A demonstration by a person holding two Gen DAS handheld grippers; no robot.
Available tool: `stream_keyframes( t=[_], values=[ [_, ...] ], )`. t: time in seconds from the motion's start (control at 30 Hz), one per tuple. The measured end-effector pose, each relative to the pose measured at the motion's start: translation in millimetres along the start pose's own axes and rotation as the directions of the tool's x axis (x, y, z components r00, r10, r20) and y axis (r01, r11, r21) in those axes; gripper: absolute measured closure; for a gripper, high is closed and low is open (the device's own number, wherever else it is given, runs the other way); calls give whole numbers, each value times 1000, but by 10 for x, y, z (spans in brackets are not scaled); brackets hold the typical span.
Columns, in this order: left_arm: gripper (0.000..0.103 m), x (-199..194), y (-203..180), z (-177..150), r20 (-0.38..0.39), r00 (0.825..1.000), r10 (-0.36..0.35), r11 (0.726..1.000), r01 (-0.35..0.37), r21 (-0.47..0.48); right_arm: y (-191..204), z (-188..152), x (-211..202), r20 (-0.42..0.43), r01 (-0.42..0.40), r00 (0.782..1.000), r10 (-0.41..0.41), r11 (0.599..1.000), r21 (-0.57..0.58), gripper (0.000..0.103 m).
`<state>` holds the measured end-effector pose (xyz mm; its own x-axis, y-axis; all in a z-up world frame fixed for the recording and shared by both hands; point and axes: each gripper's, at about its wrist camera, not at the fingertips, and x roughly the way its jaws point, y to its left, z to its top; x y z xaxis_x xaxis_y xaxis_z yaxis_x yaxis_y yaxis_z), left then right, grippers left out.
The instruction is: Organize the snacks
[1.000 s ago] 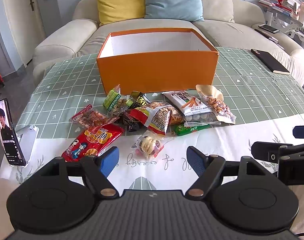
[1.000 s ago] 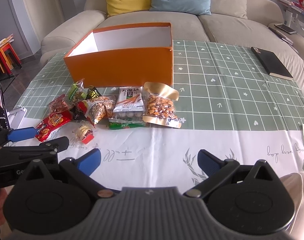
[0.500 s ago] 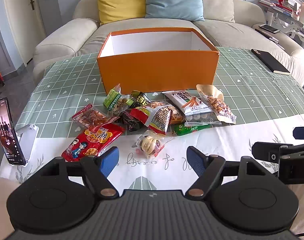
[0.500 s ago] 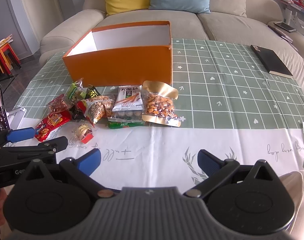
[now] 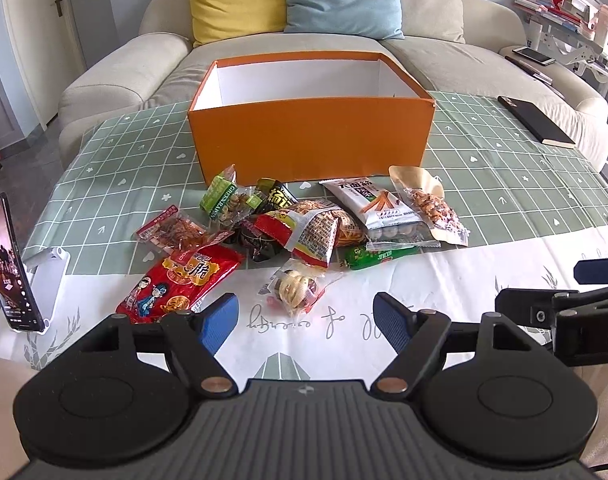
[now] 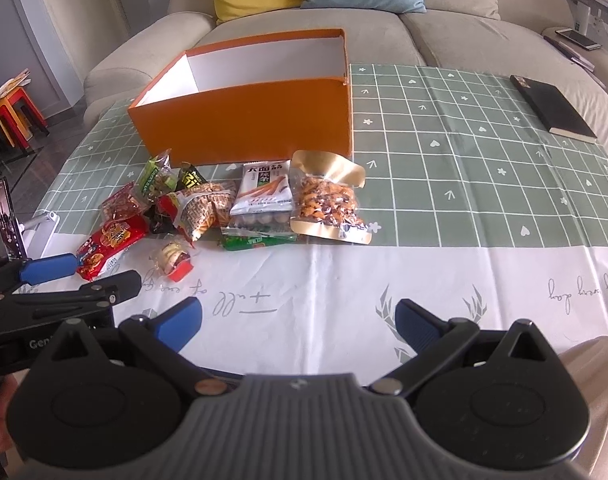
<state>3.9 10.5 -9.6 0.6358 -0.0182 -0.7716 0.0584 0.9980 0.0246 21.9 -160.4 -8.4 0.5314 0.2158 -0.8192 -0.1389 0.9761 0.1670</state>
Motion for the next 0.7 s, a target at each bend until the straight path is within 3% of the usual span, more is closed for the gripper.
stream_keyframes(
  t=[0.27, 0.47, 0.57, 0.67, 0.7],
  values=[
    [27, 125, 96, 47, 6, 1000, -31, 999, 31, 16, -160, 133, 296, -15, 21, 1000, -20, 999, 50, 4],
    [53, 292, 268, 3, -18, 993, -115, 992, 114, -50, -212, 186, 501, 16, 22, 1000, -23, 998, 66, 19],
    [53, 360, 313, -8, -12, 991, -132, 989, 131, -69, -187, 162, 555, 43, 24, 999, -26, 999, 43, 26],
    [31, 411, 337, -4, 1, 991, -131, 989, 131, -75, -176, 149, 586, 65, 19, 998, -21, 1000, 25, 26],
    [31, 435, 342, -1, -1, 990, -139, 988, 139, -68, -178, 149, 589, 74, 18, 997, -19, 1000, 23, 26]
  ],
)
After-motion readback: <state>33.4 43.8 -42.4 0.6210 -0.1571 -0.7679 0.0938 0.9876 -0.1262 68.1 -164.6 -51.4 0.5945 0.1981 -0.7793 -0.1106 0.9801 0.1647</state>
